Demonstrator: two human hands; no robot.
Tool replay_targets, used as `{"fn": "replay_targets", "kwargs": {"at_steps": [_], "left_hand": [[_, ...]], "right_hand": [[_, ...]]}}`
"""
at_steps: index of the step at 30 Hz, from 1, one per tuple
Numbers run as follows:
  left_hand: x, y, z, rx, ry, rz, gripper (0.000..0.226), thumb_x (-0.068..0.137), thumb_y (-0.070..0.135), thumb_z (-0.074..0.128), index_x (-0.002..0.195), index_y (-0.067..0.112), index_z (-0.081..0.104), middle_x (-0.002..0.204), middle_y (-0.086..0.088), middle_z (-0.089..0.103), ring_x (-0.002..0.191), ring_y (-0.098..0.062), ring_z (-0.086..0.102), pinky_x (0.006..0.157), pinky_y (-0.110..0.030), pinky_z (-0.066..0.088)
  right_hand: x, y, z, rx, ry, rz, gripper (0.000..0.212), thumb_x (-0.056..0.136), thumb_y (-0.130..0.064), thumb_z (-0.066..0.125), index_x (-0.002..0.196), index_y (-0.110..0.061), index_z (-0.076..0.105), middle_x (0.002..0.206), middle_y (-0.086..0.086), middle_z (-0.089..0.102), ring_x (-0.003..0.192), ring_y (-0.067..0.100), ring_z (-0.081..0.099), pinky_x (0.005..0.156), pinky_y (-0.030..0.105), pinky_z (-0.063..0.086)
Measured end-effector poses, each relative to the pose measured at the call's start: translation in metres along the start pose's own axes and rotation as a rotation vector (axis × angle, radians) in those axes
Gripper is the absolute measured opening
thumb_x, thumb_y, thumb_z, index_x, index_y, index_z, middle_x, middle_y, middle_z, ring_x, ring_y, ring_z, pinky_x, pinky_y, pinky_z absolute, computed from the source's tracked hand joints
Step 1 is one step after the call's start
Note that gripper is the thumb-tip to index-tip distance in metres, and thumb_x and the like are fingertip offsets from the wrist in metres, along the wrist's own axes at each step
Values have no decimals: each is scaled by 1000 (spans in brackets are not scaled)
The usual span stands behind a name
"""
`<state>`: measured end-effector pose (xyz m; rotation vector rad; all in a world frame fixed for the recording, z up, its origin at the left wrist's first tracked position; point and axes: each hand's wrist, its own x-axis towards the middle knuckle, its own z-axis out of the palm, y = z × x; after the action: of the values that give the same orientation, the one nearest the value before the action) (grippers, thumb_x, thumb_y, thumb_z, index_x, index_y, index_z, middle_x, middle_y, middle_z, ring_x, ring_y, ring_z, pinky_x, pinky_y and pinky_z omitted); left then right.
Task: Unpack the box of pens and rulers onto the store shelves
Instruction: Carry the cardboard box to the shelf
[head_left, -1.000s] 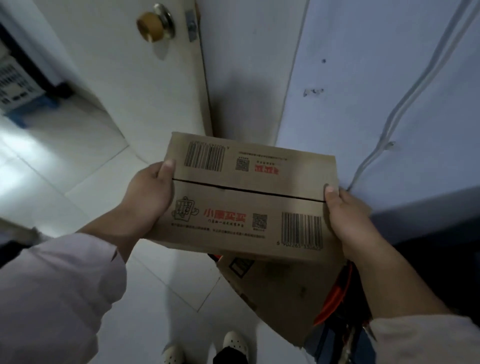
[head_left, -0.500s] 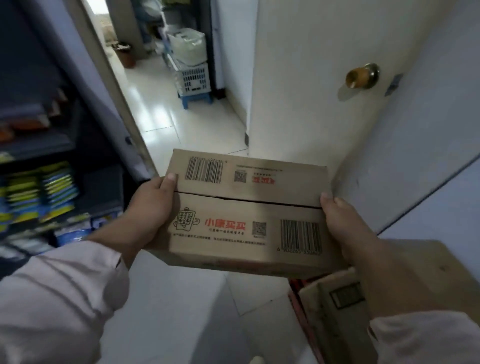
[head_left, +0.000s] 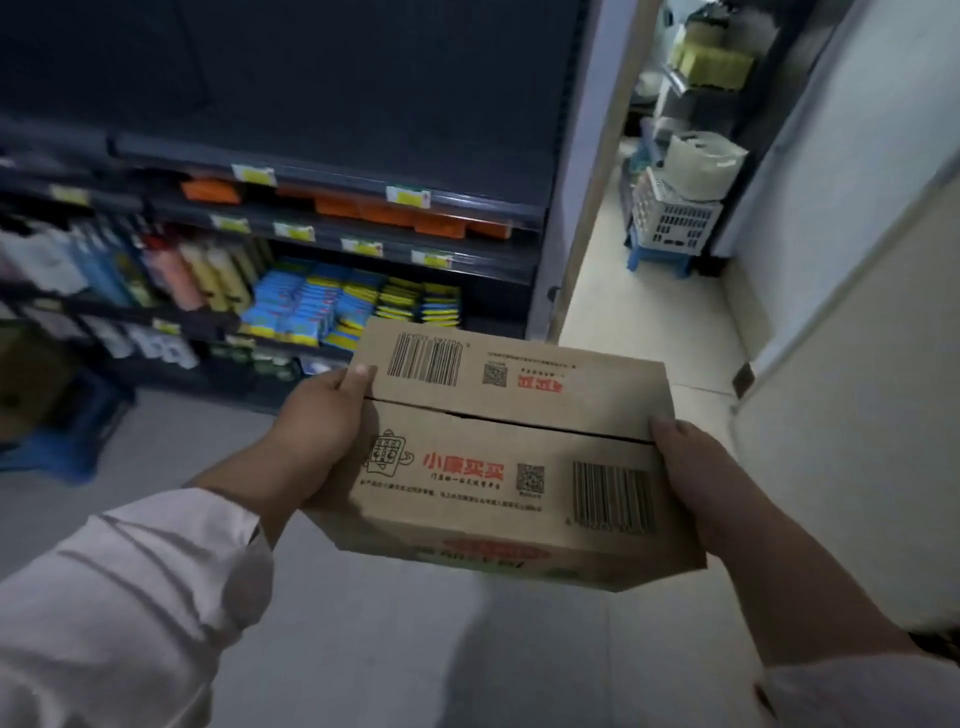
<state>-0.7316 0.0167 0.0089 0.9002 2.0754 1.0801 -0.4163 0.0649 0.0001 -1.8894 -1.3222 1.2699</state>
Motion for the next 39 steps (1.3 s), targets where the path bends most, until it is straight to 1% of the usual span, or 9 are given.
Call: {"fn": "replay_targets", "kwargs": {"at_steps": [5, 10, 15, 19, 22, 28, 32, 36, 39], "left_hand": [[28, -44, -101, -36, 156, -84, 39, 97, 44, 42, 117, 18, 64, 113, -5, 64, 107, -26, 56, 95, -34, 41], [45, -81, -179, -176, 302, -185, 26, 97, 44, 43, 97, 28, 63, 105, -7, 67, 99, -29, 61, 98, -44, 46], [72, -105, -241, -219, 422, -283, 31, 97, 47, 41, 101, 26, 63, 99, -6, 68, 94, -29, 63, 93, -41, 48], [114, -123, -285, -252, 501, -340, 35, 94, 53, 42, 105, 28, 63, 102, -6, 70, 94, -31, 64, 93, -46, 50], [153, -129, -313, -262, 588, -373, 35, 95, 51, 41, 110, 28, 63, 106, -4, 68, 97, -29, 63, 95, -43, 48], [226, -147, -369, -359, 712, -421, 32, 96, 46, 43, 86, 27, 67, 91, -3, 72, 88, -29, 67, 91, -47, 51], [261, -158, -410, -348, 792, -493, 29, 98, 43, 40, 93, 27, 64, 91, -3, 69, 87, -28, 65, 89, -43, 51], [300, -180, -461, -325, 827, -530, 30, 97, 47, 39, 102, 30, 63, 90, -2, 68, 87, -28, 64, 86, -43, 52], [335, -202, -502, -340, 842, -542, 29, 97, 47, 40, 99, 29, 63, 89, -1, 67, 86, -28, 64, 87, -45, 52]], "right_hand": [[12, -60, 103, -91, -158, -104, 37, 99, -40, 32, 107, -16, 59, 105, 9, 63, 96, 27, 59, 87, 43, 48], [24, -119, 198, -129, -265, -194, 53, 86, -60, 39, 118, -22, 59, 115, 6, 62, 106, 28, 58, 100, 48, 43], [47, -177, 287, -171, -429, -307, 35, 97, -46, 42, 110, -21, 62, 109, 5, 67, 100, 26, 63, 99, 46, 46], [72, -225, 363, -227, -524, -308, 42, 91, -59, 41, 114, -29, 60, 113, 2, 66, 102, 28, 63, 98, 49, 47], [94, -263, 419, -224, -602, -312, 34, 94, -54, 42, 100, -28, 61, 105, 5, 68, 96, 30, 65, 93, 51, 50], [130, -346, 532, -302, -711, -374, 36, 96, -53, 39, 108, -26, 61, 102, 6, 68, 92, 30, 66, 91, 51, 51], [137, -388, 606, -329, -781, -399, 37, 95, -53, 41, 112, -28, 61, 105, 4, 69, 97, 29, 65, 93, 51, 50], [135, -416, 678, -314, -831, -376, 31, 97, -48, 42, 103, -25, 63, 102, 6, 70, 95, 30, 66, 92, 52, 50], [132, -437, 738, -366, -828, -403, 37, 96, -51, 40, 111, -25, 61, 106, 3, 68, 97, 28, 64, 95, 48, 48]]}}
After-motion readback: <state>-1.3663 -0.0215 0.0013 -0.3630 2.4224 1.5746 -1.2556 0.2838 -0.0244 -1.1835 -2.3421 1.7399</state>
